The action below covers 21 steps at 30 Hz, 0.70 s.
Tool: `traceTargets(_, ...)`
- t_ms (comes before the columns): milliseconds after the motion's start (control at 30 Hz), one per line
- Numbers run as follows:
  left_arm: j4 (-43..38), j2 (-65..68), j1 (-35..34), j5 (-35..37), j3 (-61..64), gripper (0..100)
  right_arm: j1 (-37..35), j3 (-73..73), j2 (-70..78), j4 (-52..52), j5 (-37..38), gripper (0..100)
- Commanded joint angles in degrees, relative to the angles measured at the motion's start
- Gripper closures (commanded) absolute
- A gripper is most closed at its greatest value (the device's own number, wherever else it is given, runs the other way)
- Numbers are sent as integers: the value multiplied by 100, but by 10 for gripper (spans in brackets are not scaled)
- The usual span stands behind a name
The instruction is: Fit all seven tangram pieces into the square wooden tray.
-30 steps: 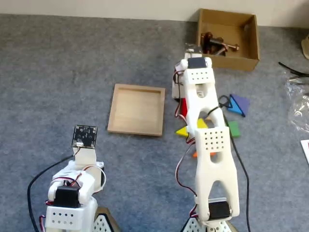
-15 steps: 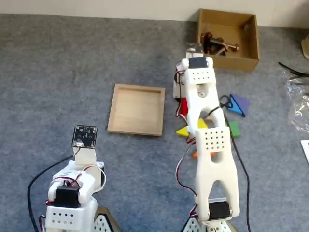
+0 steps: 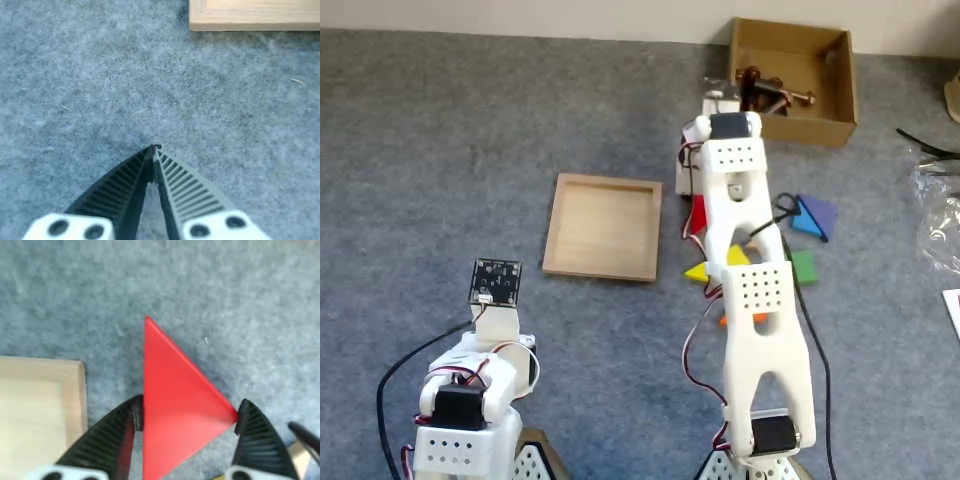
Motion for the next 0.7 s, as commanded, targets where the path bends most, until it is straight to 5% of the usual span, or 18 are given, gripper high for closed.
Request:
traceTargets(0, -18, -40, 101, 35, 110, 995, -31, -356, -189, 180, 53, 779)
traceTargets(667, -18, -40, 101, 35, 110, 995, -673, -365, -242, 497, 18, 779)
